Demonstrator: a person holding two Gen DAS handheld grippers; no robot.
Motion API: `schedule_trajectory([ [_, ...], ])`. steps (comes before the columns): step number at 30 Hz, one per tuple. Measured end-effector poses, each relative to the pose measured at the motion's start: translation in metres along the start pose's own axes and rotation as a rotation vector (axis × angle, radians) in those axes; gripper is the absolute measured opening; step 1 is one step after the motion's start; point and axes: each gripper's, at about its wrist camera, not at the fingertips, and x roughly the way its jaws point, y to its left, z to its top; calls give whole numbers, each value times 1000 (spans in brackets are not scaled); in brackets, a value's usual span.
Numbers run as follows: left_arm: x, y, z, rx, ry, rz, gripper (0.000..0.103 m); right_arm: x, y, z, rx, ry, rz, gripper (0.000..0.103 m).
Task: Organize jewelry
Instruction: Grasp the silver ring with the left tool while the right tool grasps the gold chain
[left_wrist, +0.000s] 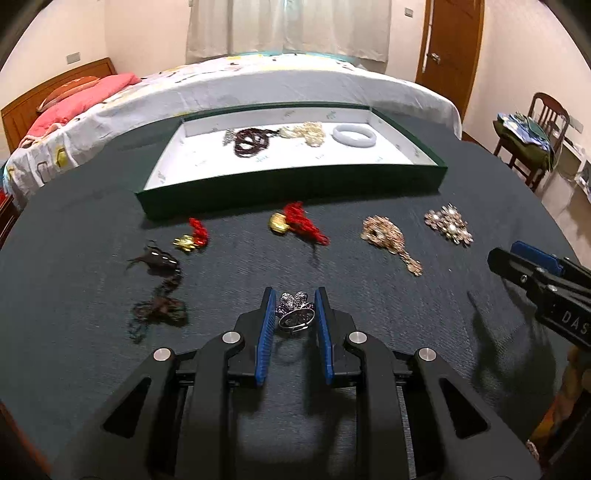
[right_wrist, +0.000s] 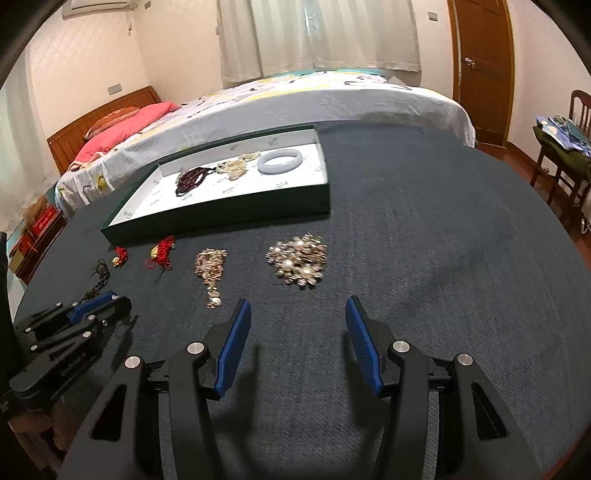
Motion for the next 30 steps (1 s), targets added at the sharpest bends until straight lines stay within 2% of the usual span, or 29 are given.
schedule_trajectory([
  [15, -11, 68, 7, -103, -13, 78, 21, 48, 52, 29, -100, 65, 67, 53],
  [19, -11, 83, 7, -124, -20, 106, 21, 61, 61, 31, -122, 95, 68, 53],
  [28, -3, 97, 2, -161, 7, 113, 21, 75, 74, 34, -178, 126, 42, 52],
  [30, -2, 98, 1, -164, 10, 112, 21, 75, 76, 32, -198, 124, 31, 46],
])
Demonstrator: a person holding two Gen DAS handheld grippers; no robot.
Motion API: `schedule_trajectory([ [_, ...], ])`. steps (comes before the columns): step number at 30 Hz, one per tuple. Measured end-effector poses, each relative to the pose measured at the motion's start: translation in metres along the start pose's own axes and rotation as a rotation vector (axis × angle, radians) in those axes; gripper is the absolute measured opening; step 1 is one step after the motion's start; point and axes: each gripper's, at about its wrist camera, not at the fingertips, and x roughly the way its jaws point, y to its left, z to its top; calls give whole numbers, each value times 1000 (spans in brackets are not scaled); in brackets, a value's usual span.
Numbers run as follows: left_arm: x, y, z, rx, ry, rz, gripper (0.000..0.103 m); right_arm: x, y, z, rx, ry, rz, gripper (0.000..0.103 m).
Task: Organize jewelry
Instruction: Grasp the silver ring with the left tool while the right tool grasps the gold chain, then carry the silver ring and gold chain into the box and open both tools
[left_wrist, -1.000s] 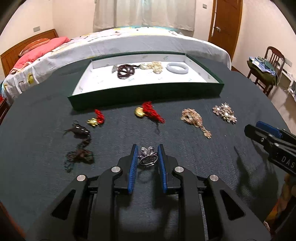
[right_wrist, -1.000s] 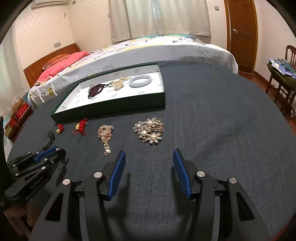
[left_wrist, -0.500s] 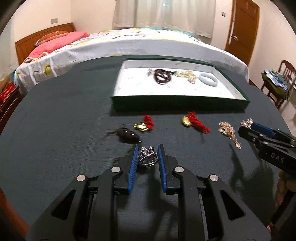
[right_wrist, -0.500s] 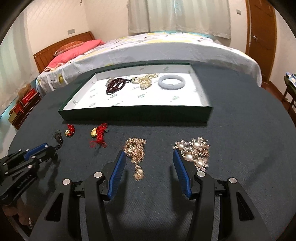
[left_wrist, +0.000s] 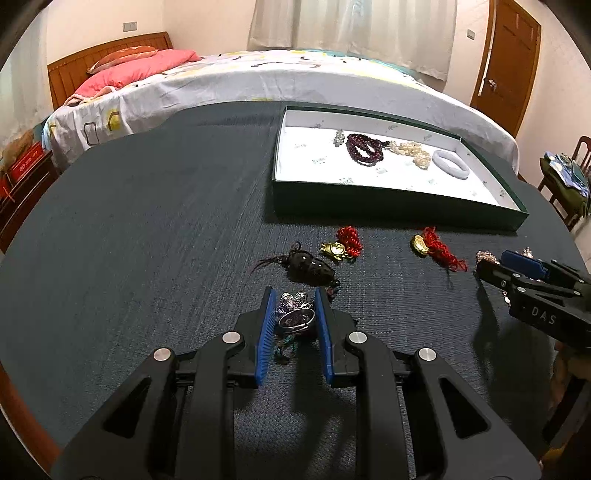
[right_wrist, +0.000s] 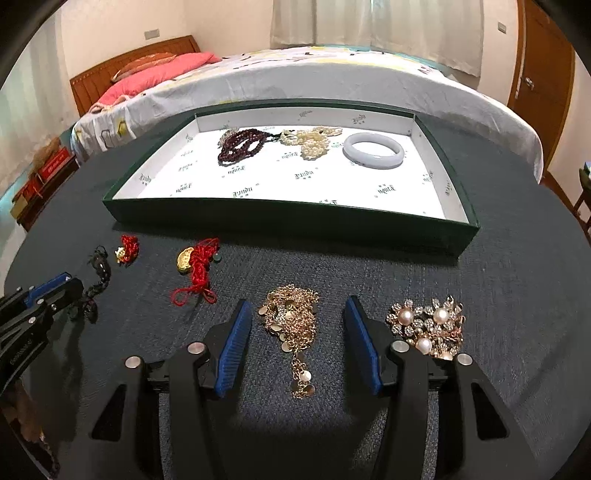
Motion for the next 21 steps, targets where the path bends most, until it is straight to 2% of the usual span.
schedule_trajectory([
  [1, 0, 1, 0, -1, 1, 0, 21, 0, 1, -1, -10, -3, -8, 44],
  [6, 2, 4, 0, -11, 7, 1, 21, -2, 5, -2, -14, -14, 26, 22],
  [8, 2, 5, 0, -14, 6, 1, 21, -2, 5, -3, -4, -18, 34, 21],
  [9, 1, 6, 0, -14, 5, 1, 21, -2, 3, -3, 6, -20, 40, 16],
  [21, 2, 9, 2, -22, 3, 4, 21, -11, 5, -4, 29, -37, 69, 12],
])
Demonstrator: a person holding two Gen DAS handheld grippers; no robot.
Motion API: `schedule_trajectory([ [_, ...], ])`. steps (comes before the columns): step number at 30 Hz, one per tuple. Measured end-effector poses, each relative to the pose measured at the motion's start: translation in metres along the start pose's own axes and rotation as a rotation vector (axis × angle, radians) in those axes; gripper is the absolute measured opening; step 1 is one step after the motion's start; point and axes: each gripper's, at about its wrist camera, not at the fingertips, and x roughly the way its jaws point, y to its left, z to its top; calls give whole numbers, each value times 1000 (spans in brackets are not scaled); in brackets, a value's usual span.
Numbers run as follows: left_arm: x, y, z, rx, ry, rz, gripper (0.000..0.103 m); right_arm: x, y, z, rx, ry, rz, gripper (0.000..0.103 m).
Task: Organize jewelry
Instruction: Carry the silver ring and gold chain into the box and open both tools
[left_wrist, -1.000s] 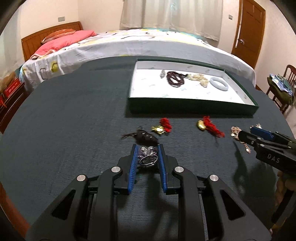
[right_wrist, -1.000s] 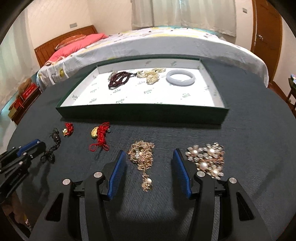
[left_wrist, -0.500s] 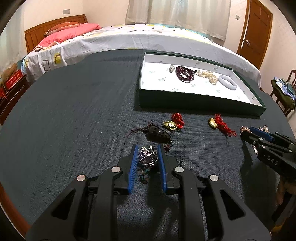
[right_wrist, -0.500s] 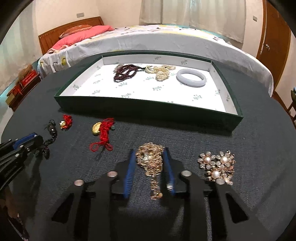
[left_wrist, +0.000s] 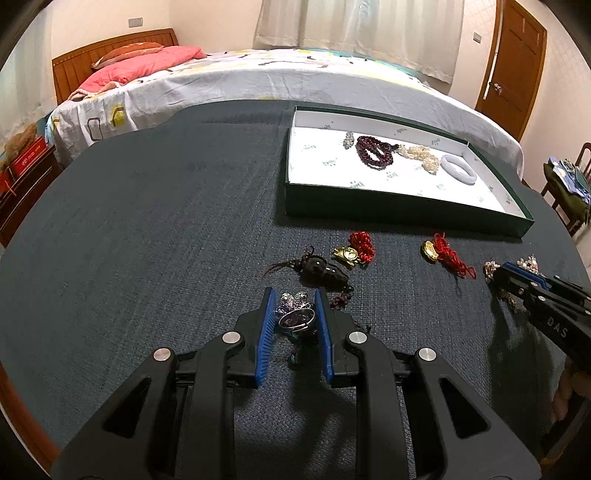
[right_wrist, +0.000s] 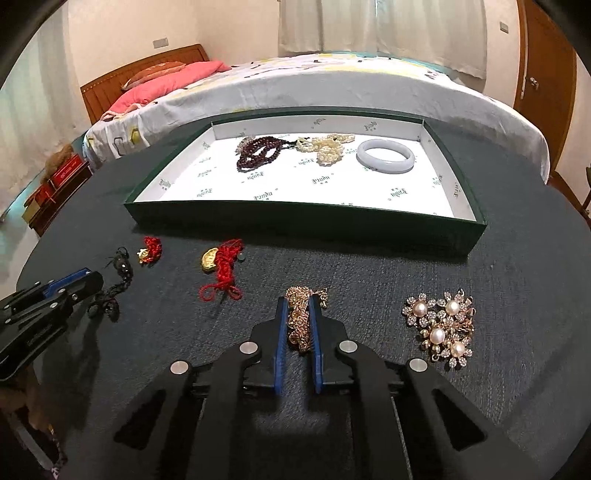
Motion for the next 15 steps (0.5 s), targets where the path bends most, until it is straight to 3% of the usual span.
schedule_trajectory([
  [15, -2, 1, 3, 0, -5, 5, 21, -12, -1, 3, 3, -29, -2, 12],
])
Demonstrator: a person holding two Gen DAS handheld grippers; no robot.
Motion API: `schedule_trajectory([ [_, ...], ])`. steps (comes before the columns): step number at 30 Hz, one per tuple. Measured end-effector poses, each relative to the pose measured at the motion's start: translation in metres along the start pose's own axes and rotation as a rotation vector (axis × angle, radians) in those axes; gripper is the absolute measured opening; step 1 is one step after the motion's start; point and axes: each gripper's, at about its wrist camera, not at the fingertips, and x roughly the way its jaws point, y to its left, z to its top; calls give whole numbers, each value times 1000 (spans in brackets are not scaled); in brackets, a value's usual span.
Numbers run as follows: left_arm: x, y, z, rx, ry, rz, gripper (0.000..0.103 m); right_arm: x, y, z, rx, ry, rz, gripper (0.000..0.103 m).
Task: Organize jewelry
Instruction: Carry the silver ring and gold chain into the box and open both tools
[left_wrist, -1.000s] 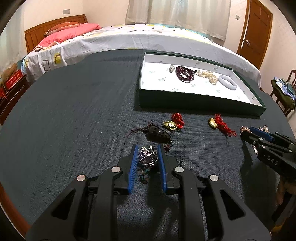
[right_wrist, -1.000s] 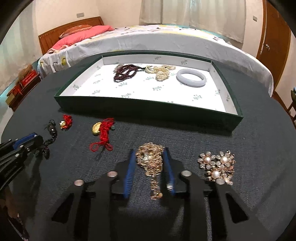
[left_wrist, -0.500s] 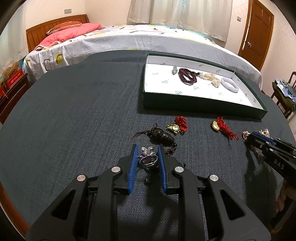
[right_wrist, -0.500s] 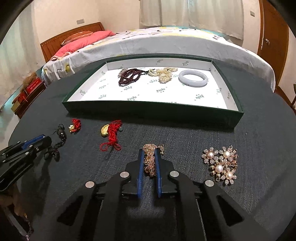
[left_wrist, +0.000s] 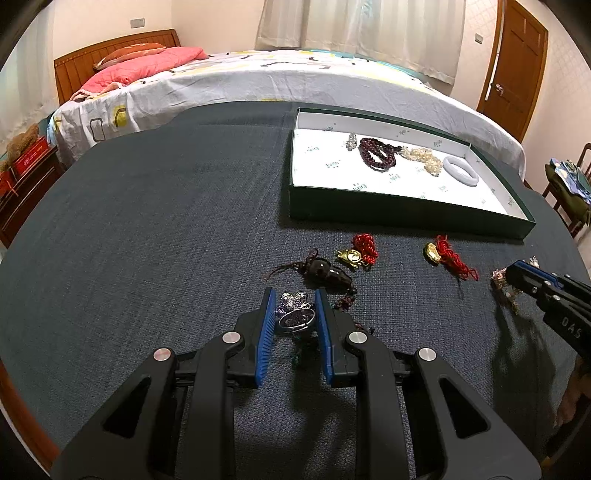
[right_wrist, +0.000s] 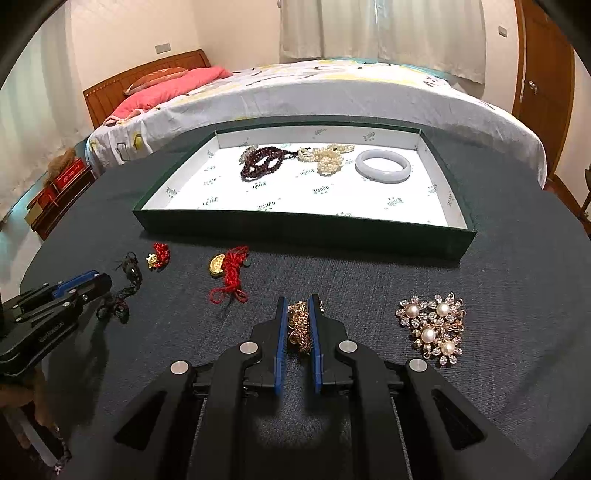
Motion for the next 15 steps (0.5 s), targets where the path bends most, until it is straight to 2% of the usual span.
schedule_trajectory([
  [15, -21, -3, 16, 6, -55, -12, 21, -49, -8, 25, 14, -126, 2, 12],
])
